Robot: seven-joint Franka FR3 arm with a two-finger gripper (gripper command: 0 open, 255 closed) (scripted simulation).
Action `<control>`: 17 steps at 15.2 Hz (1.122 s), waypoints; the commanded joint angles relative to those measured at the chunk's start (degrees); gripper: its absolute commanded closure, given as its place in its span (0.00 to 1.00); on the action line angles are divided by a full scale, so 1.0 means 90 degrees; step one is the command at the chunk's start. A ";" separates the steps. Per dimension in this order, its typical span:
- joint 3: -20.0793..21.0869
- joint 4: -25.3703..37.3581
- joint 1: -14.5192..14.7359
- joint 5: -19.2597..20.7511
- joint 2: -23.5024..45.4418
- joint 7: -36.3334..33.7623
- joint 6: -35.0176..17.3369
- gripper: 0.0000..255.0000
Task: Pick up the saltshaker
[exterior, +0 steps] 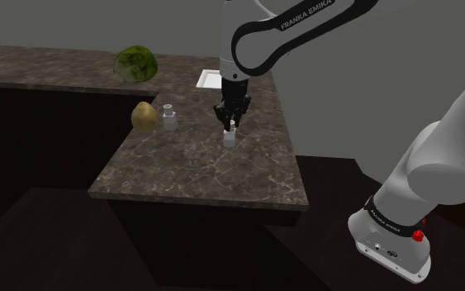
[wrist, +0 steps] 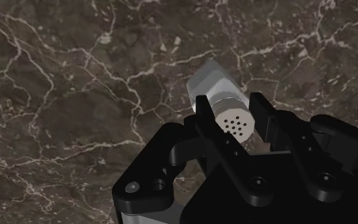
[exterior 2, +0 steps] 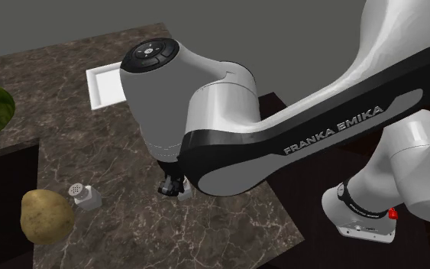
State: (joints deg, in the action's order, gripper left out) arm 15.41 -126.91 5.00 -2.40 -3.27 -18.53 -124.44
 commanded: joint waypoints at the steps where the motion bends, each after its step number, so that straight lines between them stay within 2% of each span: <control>1: 0.0001 -0.0002 0.0000 0.0000 0.0003 0.0000 0.0000 1.00; 4: 0.0001 -0.0018 0.0001 -0.0002 -0.0002 0.0000 -0.0011 1.00; 17: -0.0040 0.0700 -0.0011 -0.0090 -0.0405 0.0057 0.1100 1.00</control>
State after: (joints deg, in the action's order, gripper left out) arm 15.06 -121.27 4.90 -3.19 -6.78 -17.99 -115.36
